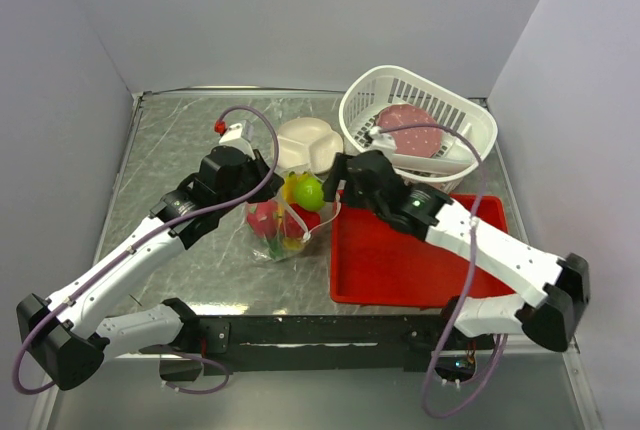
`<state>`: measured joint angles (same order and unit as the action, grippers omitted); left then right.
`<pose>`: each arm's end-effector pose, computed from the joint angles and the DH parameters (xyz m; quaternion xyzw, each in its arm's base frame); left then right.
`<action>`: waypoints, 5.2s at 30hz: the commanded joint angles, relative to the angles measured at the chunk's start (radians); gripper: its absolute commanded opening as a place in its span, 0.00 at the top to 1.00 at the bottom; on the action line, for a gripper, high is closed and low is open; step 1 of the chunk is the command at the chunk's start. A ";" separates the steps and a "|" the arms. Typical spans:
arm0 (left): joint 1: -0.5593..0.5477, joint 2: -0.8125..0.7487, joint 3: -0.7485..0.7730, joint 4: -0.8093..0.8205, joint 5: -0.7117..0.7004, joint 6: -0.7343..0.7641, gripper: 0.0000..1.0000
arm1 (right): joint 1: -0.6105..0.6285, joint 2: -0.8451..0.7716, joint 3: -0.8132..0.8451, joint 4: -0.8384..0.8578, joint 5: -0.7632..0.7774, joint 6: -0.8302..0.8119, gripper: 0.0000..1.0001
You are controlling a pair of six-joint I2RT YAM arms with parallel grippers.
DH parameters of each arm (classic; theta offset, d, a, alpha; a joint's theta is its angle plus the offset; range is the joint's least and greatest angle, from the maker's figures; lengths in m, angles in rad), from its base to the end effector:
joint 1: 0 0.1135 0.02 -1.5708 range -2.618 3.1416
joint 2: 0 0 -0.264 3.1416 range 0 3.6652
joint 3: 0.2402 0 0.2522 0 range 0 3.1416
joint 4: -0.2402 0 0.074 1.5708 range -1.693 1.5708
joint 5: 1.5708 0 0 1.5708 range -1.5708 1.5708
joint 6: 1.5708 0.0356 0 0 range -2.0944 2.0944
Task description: Place the food in the zip-top bag and seal the zipper
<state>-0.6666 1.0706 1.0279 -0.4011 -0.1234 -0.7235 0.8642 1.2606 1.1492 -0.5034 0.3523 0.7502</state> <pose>0.1909 -0.1446 0.3477 -0.0569 0.8425 -0.3014 0.4428 0.1894 0.2029 0.3353 0.0307 0.8773 0.2195 0.4256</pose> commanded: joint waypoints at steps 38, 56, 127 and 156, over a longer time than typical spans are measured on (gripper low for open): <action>0.004 -0.055 0.139 -0.119 -0.220 0.045 0.92 | 0.027 0.189 0.311 -0.033 -0.050 -0.167 1.00; 0.004 -0.090 0.086 0.027 -0.064 0.147 0.59 | -0.033 0.227 0.277 -0.020 -0.237 -0.106 1.00; -0.651 -0.297 -0.574 0.663 -0.601 0.216 0.99 | -0.067 0.240 0.288 -0.073 -0.331 0.072 1.00; -0.651 -0.153 -0.525 0.759 -0.568 0.306 0.99 | -0.097 0.158 0.331 -0.504 -0.260 0.232 0.37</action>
<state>-1.3125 0.9142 0.4519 0.2928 -0.6785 -0.4400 0.7948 1.4384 1.4227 -0.8402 0.0540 0.9283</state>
